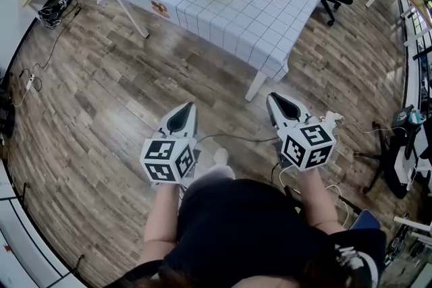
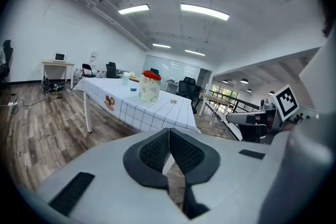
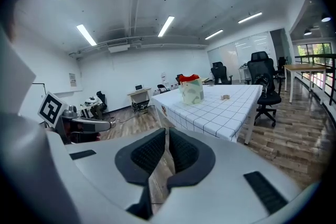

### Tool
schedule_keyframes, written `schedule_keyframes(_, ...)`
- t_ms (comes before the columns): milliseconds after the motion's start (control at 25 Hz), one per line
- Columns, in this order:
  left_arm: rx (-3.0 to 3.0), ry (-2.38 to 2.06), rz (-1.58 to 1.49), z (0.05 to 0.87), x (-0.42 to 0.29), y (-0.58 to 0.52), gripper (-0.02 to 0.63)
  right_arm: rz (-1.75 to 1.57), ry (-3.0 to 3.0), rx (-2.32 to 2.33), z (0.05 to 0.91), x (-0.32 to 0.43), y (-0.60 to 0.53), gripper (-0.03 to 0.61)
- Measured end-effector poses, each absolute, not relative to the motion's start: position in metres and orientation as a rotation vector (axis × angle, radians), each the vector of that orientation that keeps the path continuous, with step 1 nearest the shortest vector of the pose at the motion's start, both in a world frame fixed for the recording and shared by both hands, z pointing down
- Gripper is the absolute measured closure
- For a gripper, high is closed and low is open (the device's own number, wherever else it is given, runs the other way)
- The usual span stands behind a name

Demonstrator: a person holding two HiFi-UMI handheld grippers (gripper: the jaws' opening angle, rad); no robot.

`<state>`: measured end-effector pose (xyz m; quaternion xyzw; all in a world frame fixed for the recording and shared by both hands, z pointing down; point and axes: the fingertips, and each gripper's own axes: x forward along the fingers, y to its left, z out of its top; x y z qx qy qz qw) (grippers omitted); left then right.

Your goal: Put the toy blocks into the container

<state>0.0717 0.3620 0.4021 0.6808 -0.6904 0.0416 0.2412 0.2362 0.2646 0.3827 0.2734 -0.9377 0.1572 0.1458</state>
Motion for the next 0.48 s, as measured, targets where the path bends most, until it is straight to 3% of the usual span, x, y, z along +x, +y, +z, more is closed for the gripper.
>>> schedule_keyframes(480,1.909,-1.854,0.149,0.406,0.010,0.311,0.585,0.435,-2.658,0.819,0.385,0.170,0.218,0.503)
